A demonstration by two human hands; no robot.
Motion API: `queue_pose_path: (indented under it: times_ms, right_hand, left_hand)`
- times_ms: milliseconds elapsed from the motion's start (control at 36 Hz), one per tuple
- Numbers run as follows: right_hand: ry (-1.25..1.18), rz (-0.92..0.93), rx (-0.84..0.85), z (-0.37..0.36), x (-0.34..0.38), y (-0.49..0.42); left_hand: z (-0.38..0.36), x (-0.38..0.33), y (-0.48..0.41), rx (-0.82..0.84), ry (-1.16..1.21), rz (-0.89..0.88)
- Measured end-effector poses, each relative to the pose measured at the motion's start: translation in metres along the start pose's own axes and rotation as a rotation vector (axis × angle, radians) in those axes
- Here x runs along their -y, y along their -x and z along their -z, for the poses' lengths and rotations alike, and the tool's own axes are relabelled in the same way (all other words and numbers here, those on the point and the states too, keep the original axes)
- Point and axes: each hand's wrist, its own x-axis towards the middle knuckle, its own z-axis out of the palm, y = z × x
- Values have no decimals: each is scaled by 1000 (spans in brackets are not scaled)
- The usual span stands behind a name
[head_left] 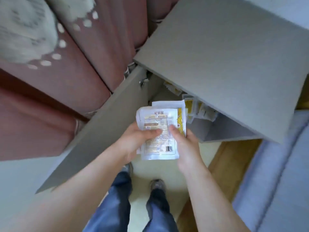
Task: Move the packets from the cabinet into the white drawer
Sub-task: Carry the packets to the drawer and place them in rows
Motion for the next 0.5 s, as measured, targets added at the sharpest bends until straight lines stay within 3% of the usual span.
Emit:
queue_pose_path:
  times_ms: [222,500]
  right_hand:
    - [67,83,175,-38,74,102]
    - [313,276,397,-111,119,220]
  left_hand:
    - [-17,-60,122,-186,228,-137]
    - [7,-106,282,-301,466,-341]
